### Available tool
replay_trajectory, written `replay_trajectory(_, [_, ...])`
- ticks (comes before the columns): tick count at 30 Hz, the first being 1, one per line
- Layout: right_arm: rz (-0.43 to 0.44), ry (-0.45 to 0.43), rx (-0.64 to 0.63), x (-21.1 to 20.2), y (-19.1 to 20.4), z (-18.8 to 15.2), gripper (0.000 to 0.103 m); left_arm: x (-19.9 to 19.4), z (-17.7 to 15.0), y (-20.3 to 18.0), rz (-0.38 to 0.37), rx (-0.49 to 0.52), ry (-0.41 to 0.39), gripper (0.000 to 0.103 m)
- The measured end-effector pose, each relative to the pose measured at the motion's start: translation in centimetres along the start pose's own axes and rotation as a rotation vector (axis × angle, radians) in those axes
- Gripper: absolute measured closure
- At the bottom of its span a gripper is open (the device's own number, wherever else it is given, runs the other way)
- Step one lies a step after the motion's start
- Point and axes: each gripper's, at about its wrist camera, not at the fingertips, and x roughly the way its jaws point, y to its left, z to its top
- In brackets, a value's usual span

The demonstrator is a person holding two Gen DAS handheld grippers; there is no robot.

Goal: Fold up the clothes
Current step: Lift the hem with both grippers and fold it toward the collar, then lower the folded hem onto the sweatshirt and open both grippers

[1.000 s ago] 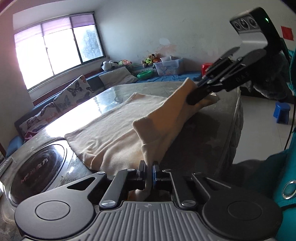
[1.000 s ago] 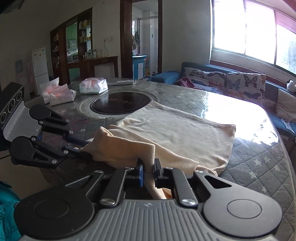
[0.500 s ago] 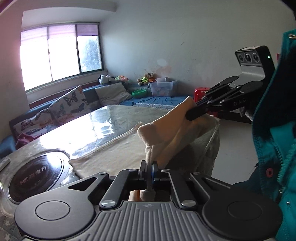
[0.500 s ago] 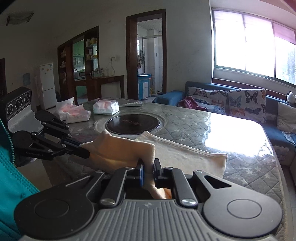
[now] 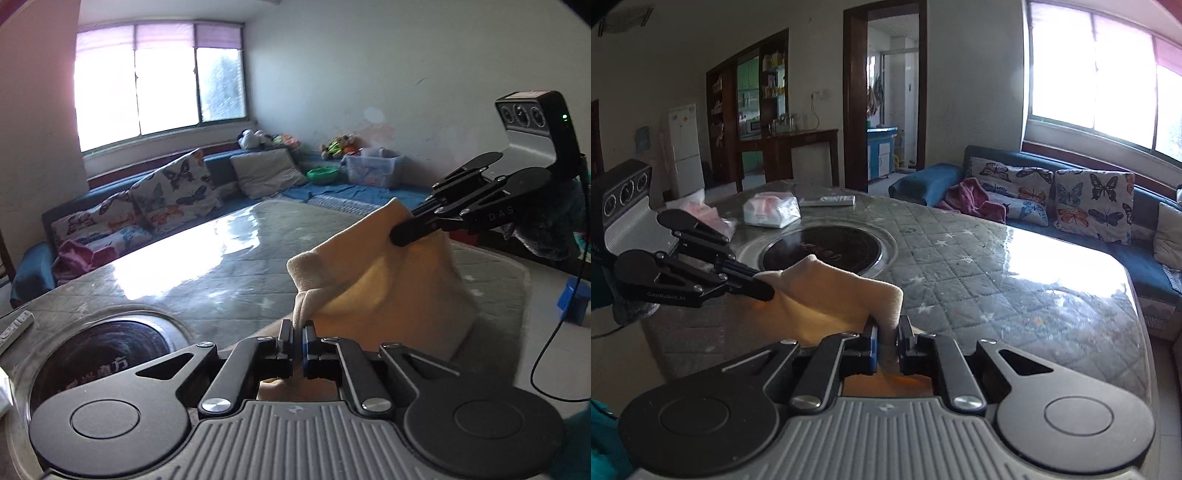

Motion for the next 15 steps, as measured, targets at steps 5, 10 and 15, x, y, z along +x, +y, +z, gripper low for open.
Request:
replay_trajectory(5, [-0.02, 0.061, 0.059, 5.8, -2.9, 0.1, 0.093, 5.4, -0.8, 2.7, 0.047, -0.057, 0.086, 0.098])
replay_trajectory(10, [-0.06, 0.102, 0.191, 10.3, -5.2, -2.9, 0.086, 8.3, -1.7, 3.1, 0.098, -0.079, 0.135, 0.098])
replay_trajectory(15, [-0.147, 0.024, 0.271, 8.2, -6.3, -4.4, 0.081, 8.4, -1.3, 3.3, 0.142, -0.098, 0.126, 0.094])
